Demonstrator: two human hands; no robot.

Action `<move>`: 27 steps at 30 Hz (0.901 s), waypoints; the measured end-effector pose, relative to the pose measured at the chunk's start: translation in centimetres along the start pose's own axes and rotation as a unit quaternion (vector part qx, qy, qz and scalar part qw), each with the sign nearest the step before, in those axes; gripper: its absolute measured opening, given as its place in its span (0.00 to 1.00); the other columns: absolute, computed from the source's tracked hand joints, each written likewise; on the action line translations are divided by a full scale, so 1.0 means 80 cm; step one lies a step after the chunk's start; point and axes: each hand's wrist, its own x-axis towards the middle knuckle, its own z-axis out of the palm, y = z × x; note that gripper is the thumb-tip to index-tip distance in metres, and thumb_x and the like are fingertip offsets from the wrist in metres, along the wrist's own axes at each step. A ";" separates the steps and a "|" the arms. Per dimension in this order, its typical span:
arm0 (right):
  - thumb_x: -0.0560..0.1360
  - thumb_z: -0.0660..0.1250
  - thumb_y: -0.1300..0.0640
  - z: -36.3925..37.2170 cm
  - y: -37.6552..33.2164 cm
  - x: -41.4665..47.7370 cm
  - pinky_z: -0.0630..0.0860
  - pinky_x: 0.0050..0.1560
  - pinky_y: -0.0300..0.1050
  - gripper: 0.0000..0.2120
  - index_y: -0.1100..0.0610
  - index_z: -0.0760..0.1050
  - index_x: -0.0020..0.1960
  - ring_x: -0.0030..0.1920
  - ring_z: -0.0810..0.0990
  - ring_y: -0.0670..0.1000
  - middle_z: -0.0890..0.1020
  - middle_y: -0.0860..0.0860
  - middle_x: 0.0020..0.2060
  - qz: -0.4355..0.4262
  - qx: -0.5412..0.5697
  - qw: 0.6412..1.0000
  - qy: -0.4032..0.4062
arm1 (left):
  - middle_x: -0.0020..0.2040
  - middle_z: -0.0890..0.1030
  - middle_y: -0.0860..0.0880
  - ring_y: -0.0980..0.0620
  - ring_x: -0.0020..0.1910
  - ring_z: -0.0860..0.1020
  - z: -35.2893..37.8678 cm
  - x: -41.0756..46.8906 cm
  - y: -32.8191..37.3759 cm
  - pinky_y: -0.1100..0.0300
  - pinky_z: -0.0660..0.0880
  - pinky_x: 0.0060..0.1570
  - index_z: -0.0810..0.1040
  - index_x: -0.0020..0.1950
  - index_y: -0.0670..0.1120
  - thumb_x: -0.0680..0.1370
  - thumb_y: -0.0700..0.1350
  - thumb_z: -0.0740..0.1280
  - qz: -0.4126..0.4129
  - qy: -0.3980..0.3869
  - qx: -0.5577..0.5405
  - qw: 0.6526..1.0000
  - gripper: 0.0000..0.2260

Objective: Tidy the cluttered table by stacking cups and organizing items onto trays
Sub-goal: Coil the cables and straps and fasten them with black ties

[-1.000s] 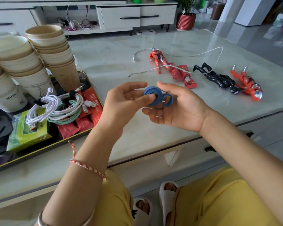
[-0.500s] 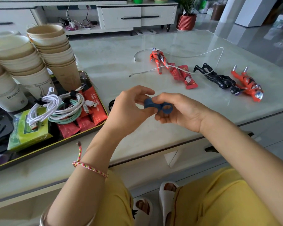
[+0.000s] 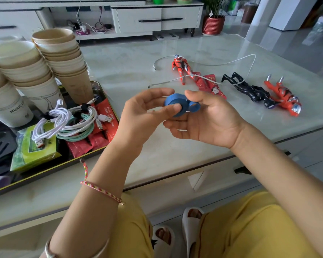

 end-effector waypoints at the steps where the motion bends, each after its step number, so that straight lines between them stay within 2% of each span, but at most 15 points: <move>1: 0.70 0.62 0.51 0.000 -0.001 0.000 0.79 0.43 0.45 0.18 0.60 0.76 0.55 0.43 0.83 0.56 0.82 0.56 0.42 -0.007 0.010 1.000 -0.004 | 0.41 0.83 0.51 0.54 0.40 0.80 -0.001 0.000 0.000 0.63 0.75 0.46 0.79 0.48 0.50 0.65 0.41 0.74 -0.006 -0.007 -0.037 0.999 0.13; 3: 0.69 0.62 0.53 0.003 0.000 0.001 0.79 0.43 0.46 0.17 0.61 0.76 0.54 0.43 0.83 0.57 0.82 0.57 0.42 -0.013 0.029 1.000 -0.003 | 0.40 0.83 0.51 0.54 0.40 0.81 -0.002 0.001 0.000 0.65 0.76 0.45 0.79 0.48 0.48 0.62 0.43 0.73 -0.012 -0.011 -0.078 0.997 0.15; 6: 0.68 0.61 0.57 0.005 0.002 0.006 0.80 0.41 0.45 0.16 0.63 0.76 0.52 0.40 0.83 0.55 0.82 0.58 0.40 -0.006 0.059 0.998 0.019 | 0.41 0.83 0.50 0.54 0.42 0.81 -0.003 0.003 -0.002 0.64 0.76 0.46 0.79 0.48 0.48 0.67 0.38 0.73 -0.014 0.001 -0.054 0.998 0.12; 9: 0.67 0.62 0.58 0.005 0.003 0.009 0.79 0.37 0.42 0.15 0.63 0.75 0.51 0.35 0.81 0.52 0.80 0.55 0.35 0.000 0.015 0.998 0.057 | 0.43 0.82 0.53 0.57 0.45 0.80 -0.003 0.003 -0.005 0.60 0.75 0.51 0.78 0.50 0.51 0.70 0.36 0.72 0.015 0.023 0.063 0.998 0.14; 12: 0.71 0.62 0.60 0.000 0.006 0.009 0.78 0.34 0.40 0.10 0.62 0.76 0.50 0.33 0.80 0.50 0.79 0.53 0.33 0.003 -0.110 0.986 0.127 | 0.44 0.80 0.59 0.64 0.48 0.77 0.001 0.003 -0.011 0.66 0.69 0.50 0.76 0.52 0.55 0.69 0.38 0.73 0.054 0.015 0.212 0.976 0.17; 16: 0.74 0.62 0.57 -0.002 0.010 0.009 0.76 0.32 0.38 0.07 0.59 0.76 0.47 0.31 0.79 0.49 0.78 0.51 0.32 0.016 -0.188 0.970 0.153 | 0.44 0.80 0.57 0.66 0.46 0.76 0.005 0.003 -0.018 0.77 0.67 0.45 0.78 0.52 0.53 0.69 0.39 0.72 0.068 0.003 0.301 0.951 0.15; 19: 0.74 0.62 0.56 -0.001 0.008 0.007 0.76 0.33 0.39 0.08 0.58 0.77 0.49 0.32 0.79 0.49 0.78 0.50 0.33 0.017 -0.175 0.973 0.146 | 0.41 0.80 0.60 0.68 0.44 0.76 0.006 0.003 -0.017 0.74 0.69 0.44 0.78 0.49 0.54 0.69 0.40 0.73 0.068 0.014 0.284 0.956 0.13; 22: 0.70 0.63 0.54 -0.001 0.005 0.006 0.79 0.39 0.44 0.17 0.59 0.75 0.56 0.39 0.82 0.53 0.80 0.53 0.38 0.036 -0.067 0.992 0.096 | 0.39 0.80 0.61 0.68 0.40 0.77 0.003 0.003 -0.011 0.70 0.71 0.42 0.78 0.45 0.56 0.69 0.40 0.73 0.055 0.024 0.211 0.976 0.13; 24: 0.69 0.63 0.54 -0.001 0.004 0.006 0.80 0.43 0.47 0.21 0.60 0.73 0.60 0.41 0.83 0.55 0.81 0.55 0.41 0.045 -0.019 0.997 0.067 | 0.39 0.81 0.60 0.68 0.40 0.77 0.002 0.002 -0.009 0.66 0.70 0.46 0.78 0.45 0.57 0.69 0.40 0.73 0.048 0.026 0.184 0.981 0.13; 27: 0.70 0.62 0.55 0.000 0.003 0.006 0.80 0.47 0.48 0.19 0.62 0.73 0.58 0.44 0.83 0.55 0.82 0.58 0.46 0.037 0.028 0.998 0.030 | 0.41 0.82 0.58 0.62 0.44 0.79 0.003 0.001 -0.006 0.56 0.74 0.53 0.78 0.45 0.56 0.69 0.39 0.73 0.034 0.021 0.138 0.990 0.12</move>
